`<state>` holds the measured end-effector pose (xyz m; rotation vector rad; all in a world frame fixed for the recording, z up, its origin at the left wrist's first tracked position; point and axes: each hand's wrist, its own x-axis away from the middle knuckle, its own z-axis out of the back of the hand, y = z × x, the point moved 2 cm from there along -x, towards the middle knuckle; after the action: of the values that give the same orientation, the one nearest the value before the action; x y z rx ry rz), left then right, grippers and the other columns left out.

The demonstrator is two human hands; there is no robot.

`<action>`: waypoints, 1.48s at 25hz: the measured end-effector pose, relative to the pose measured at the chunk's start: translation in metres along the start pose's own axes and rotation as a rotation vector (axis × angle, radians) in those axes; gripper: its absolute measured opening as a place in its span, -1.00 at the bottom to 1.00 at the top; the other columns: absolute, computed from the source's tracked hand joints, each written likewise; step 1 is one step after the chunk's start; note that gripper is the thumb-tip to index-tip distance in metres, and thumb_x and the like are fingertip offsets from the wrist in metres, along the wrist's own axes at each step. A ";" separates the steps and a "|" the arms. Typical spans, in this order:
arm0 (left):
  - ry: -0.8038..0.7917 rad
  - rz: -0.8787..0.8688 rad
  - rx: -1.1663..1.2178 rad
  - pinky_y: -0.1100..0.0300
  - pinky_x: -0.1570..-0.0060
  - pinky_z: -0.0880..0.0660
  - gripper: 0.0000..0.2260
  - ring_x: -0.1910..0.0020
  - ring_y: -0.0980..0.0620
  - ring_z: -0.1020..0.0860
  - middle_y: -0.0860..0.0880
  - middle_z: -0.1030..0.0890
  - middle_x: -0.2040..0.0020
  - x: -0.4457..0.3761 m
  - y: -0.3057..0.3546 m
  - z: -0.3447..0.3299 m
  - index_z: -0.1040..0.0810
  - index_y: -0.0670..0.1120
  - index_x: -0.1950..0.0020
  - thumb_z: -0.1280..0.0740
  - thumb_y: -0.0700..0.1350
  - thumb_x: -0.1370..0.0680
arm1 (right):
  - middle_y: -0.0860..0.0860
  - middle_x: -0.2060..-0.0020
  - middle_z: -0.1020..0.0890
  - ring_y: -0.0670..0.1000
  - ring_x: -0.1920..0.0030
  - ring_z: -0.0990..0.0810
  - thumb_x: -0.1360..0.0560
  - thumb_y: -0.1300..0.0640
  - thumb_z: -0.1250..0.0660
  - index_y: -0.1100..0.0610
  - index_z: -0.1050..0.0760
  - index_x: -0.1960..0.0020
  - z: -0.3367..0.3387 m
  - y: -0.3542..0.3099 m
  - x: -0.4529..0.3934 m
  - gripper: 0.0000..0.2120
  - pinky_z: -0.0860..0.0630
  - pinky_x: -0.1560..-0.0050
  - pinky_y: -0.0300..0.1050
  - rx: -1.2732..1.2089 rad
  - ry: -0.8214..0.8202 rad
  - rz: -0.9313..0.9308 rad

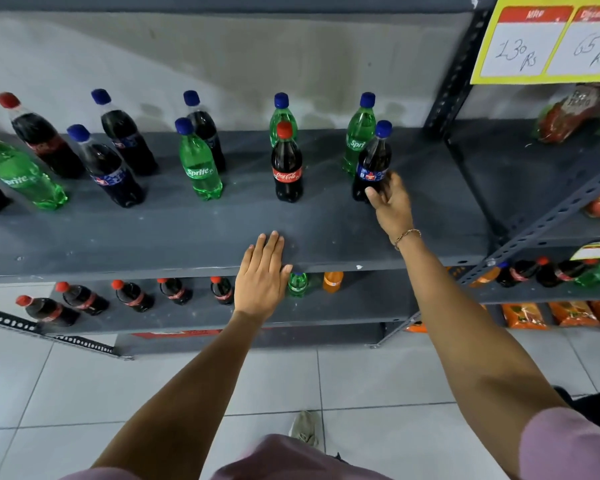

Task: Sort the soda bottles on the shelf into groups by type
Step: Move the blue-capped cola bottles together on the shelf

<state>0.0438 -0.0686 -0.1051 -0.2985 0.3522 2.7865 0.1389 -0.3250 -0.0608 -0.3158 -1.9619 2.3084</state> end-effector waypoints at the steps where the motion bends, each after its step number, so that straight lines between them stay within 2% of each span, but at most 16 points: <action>1: 0.000 -0.002 0.000 -0.13 -0.30 -0.32 -0.52 -0.36 -0.23 -0.38 -0.22 -0.44 -0.37 0.000 0.000 0.000 -0.39 -0.26 -0.36 0.01 0.01 -0.62 | 0.24 -0.31 -0.42 0.06 -0.29 -0.42 -0.50 0.30 -0.27 0.31 -0.18 -0.36 0.000 0.001 -0.002 -0.52 -0.44 -0.14 -0.42 -0.015 -0.007 0.006; 5: -0.013 0.002 0.007 -0.10 -0.34 -0.26 -0.48 -0.38 -0.21 -0.35 -0.20 -0.42 -0.39 0.001 -0.001 0.000 -0.37 -0.25 -0.38 0.12 0.05 -0.64 | 0.25 -0.28 -0.45 0.09 -0.28 -0.44 -0.48 0.36 -0.27 0.33 -0.24 -0.33 -0.004 -0.001 -0.002 -0.55 -0.45 -0.12 -0.43 -0.029 0.039 0.002; 10: -0.012 -0.047 -0.027 -0.04 -0.41 -0.15 -0.53 -0.42 -0.16 -0.31 -0.17 -0.39 -0.41 0.005 -0.011 -0.001 -0.33 -0.23 -0.41 0.05 0.01 -0.64 | 0.10 -0.16 -0.51 -0.05 -0.16 -0.48 -0.43 0.35 -0.35 0.28 -0.32 -0.29 -0.018 -0.005 0.027 -0.54 -0.42 0.03 -0.56 -0.036 0.100 0.010; 12: 0.000 -0.022 -0.037 -0.04 -0.43 -0.13 -0.51 -0.43 -0.15 -0.29 -0.17 -0.38 -0.42 0.009 -0.027 0.003 -0.32 -0.23 -0.42 0.09 0.02 -0.65 | 0.03 -0.13 -0.52 -0.09 -0.13 -0.50 -0.42 0.33 -0.38 0.24 -0.34 -0.28 -0.033 -0.006 0.044 -0.54 -0.44 0.03 -0.54 -0.053 0.079 -0.001; 16: 0.022 -0.012 -0.061 -0.03 -0.44 -0.07 -0.50 -0.43 -0.13 -0.29 -0.15 -0.38 -0.42 0.024 -0.077 0.017 -0.33 -0.22 -0.43 0.11 0.03 -0.65 | -0.08 -0.05 -0.57 -0.32 0.00 -0.55 -0.36 0.24 -0.46 0.13 -0.41 -0.22 -0.079 -0.012 0.072 -0.53 -0.48 0.01 -0.48 -0.027 0.004 0.000; 18: 0.027 0.013 -0.071 -0.04 -0.43 -0.09 -0.51 -0.43 -0.13 -0.30 -0.15 -0.38 -0.42 0.032 -0.102 0.026 -0.32 -0.22 -0.43 0.11 0.02 -0.65 | -0.06 -0.04 -0.59 -0.27 -0.01 -0.57 -0.33 0.23 -0.48 0.13 -0.43 -0.20 -0.113 -0.016 0.081 -0.52 -0.52 -0.07 -0.36 -0.022 -0.057 -0.009; 20: 0.034 0.068 -0.084 -0.05 -0.43 -0.10 -0.50 -0.42 -0.13 -0.30 -0.16 -0.39 -0.42 0.042 -0.135 0.037 -0.32 -0.22 -0.43 0.11 0.03 -0.65 | 0.01 -0.07 -0.60 -0.11 -0.07 -0.59 -0.32 0.26 -0.48 0.16 -0.43 -0.21 -0.153 -0.023 0.087 -0.51 -0.51 -0.15 -0.21 -0.038 -0.111 -0.014; 21: 0.039 0.096 -0.090 -0.05 -0.43 -0.10 -0.50 -0.42 -0.14 -0.30 -0.16 -0.39 -0.42 0.047 -0.153 0.042 -0.33 -0.22 -0.42 0.11 0.03 -0.65 | 0.03 -0.08 -0.59 -0.07 -0.08 -0.59 -0.32 0.28 -0.48 0.17 -0.42 -0.21 -0.173 -0.027 0.089 -0.51 -0.51 -0.16 -0.20 -0.049 -0.135 -0.013; 25: 0.056 0.127 -0.081 -0.03 -0.43 -0.10 -0.51 -0.41 -0.15 -0.32 -0.18 -0.40 -0.40 0.065 -0.215 0.065 -0.35 -0.24 -0.40 0.08 0.03 -0.64 | 0.01 -0.10 -0.57 -0.12 -0.08 -0.56 -0.34 0.30 -0.46 0.19 -0.41 -0.23 -0.245 -0.038 0.087 -0.51 -0.49 -0.08 -0.42 -0.076 -0.203 -0.014; 29: 0.061 0.090 -0.063 0.01 -0.41 -0.12 -0.54 -0.41 -0.15 -0.33 -0.17 -0.41 -0.40 0.065 -0.228 0.069 -0.37 -0.24 -0.39 0.02 0.01 -0.63 | -0.06 -0.03 -0.57 -0.12 -0.06 -0.56 -0.35 0.28 -0.44 0.17 -0.41 -0.25 -0.301 -0.050 0.075 -0.51 -0.43 -0.03 -0.55 0.011 -0.201 0.041; 30: 0.063 0.099 -0.045 0.02 -0.41 -0.11 -0.54 -0.41 -0.15 -0.33 -0.17 -0.41 -0.40 0.066 -0.230 0.067 -0.38 -0.23 -0.39 0.00 0.00 -0.62 | -0.05 -0.03 -0.58 -0.10 -0.06 -0.57 -0.36 0.29 -0.43 0.17 -0.41 -0.24 -0.312 -0.053 0.071 -0.53 -0.43 -0.05 -0.52 0.049 -0.206 0.075; 33: 0.069 0.089 -0.033 0.03 -0.40 -0.10 -0.54 -0.40 -0.15 -0.34 -0.16 -0.42 -0.39 0.066 -0.234 0.063 -0.39 -0.23 -0.38 0.02 0.01 -0.63 | 0.08 -0.10 -0.61 -0.02 -0.09 -0.57 -0.38 0.27 -0.41 0.17 -0.41 -0.24 -0.331 -0.058 0.058 -0.55 -0.50 -0.19 -0.15 0.127 -0.220 0.129; 34: 0.075 0.081 -0.035 0.03 -0.40 -0.10 -0.53 -0.40 -0.15 -0.34 -0.16 -0.43 -0.39 0.066 -0.234 0.063 -0.39 -0.23 -0.37 0.03 0.02 -0.63 | 0.08 -0.12 -0.60 -0.02 -0.10 -0.57 -0.39 0.25 -0.42 0.17 -0.39 -0.25 -0.334 -0.058 0.056 -0.54 -0.50 -0.20 -0.11 0.132 -0.218 0.134; 37: 0.090 0.090 -0.017 0.04 -0.39 -0.09 -0.53 -0.39 -0.15 -0.35 -0.15 -0.43 -0.39 0.065 -0.236 0.061 -0.39 -0.22 -0.38 0.04 0.03 -0.63 | -0.03 -0.08 -0.56 -0.10 -0.06 -0.57 -0.38 0.17 -0.44 0.15 -0.38 -0.24 -0.333 -0.050 0.065 -0.53 -0.53 -0.08 -0.26 0.048 -0.117 0.066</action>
<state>0.0520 0.1838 -0.1123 -0.4224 0.3724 2.8715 0.1452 0.0179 -0.0675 -0.2515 -1.9720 2.4645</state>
